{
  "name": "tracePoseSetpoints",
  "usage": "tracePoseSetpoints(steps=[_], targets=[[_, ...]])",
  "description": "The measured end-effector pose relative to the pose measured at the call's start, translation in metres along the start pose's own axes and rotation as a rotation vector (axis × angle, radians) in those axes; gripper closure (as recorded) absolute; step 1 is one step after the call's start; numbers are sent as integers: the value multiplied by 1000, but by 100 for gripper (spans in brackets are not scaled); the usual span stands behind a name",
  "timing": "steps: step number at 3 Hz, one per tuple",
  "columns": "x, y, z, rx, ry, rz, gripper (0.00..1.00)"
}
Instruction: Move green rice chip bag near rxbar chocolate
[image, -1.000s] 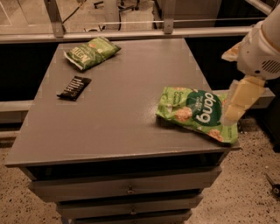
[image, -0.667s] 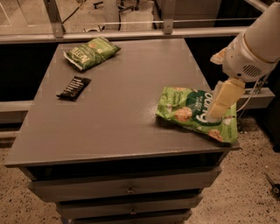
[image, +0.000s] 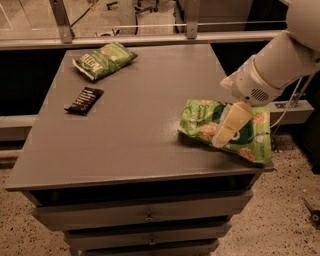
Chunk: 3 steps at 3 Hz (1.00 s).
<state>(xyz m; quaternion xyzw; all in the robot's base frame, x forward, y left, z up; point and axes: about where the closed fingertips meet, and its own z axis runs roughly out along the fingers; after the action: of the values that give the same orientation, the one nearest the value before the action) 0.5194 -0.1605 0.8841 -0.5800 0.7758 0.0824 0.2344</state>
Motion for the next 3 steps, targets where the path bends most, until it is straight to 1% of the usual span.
tracePoseSetpoints(steps=[1,2,3], targets=[[6,3,28,-42,-23,38,13],[8,-4,38,-33,-36,42,37],[-1,-18,20,14,-65,19,68]])
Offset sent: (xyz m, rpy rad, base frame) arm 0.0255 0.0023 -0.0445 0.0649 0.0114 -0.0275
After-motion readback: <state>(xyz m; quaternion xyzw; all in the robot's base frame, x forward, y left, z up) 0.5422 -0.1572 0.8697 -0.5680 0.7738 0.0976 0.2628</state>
